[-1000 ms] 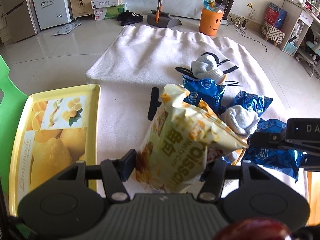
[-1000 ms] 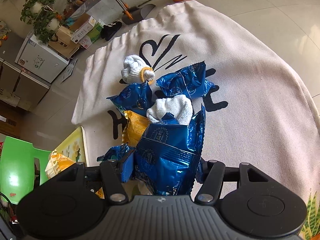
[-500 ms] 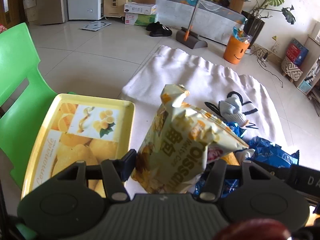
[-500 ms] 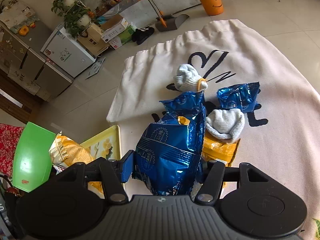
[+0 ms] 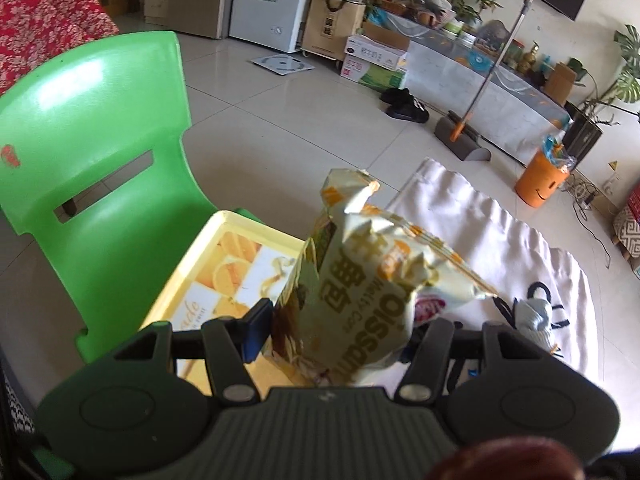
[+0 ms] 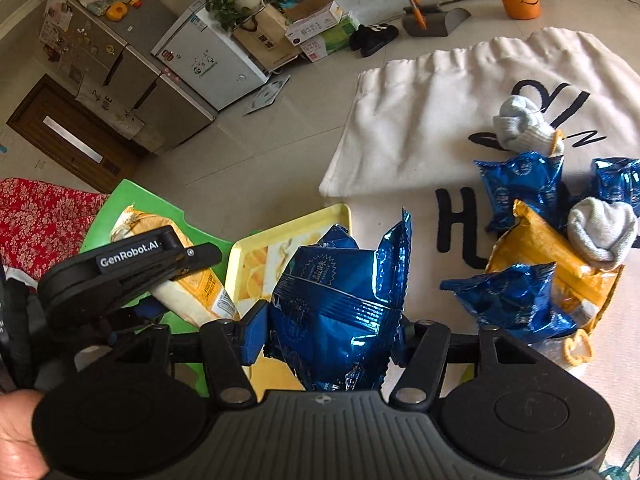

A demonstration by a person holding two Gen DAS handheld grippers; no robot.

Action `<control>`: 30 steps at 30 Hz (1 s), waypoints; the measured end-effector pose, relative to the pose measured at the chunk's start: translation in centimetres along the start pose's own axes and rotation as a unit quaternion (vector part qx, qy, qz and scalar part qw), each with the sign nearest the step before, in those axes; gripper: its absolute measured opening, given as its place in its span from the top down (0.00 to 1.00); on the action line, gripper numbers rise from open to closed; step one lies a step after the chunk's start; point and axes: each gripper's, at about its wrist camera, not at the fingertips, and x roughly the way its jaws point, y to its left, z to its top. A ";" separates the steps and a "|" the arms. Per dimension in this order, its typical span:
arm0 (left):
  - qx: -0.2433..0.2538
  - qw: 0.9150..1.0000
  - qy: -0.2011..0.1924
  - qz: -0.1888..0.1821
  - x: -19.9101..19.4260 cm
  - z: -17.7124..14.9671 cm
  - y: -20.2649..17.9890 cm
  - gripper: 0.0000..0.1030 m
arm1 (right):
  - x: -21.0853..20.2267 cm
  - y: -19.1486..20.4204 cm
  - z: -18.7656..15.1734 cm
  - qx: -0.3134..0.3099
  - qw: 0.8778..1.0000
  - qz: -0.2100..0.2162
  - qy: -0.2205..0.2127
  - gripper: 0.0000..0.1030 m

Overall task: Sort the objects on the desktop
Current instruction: 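Open the left gripper over the tray while the right releases its blue packet there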

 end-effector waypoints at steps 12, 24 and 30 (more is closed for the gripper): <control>-0.083 0.994 0.021 0.062 2.7 1.9 6.5 0.46 | 8.5 3.1 -3.3 -0.004 0.995 0.038 0.089 0.43; -0.100 0.991 0.016 0.086 2.6 2.1 7.3 0.27 | 11.0 4.9 -4.7 0.003 0.990 0.089 0.107 0.32; -0.108 0.991 0.011 0.078 2.0 2.0 7.0 0.19 | 9.7 4.6 -3.9 -0.005 0.992 0.083 0.093 0.29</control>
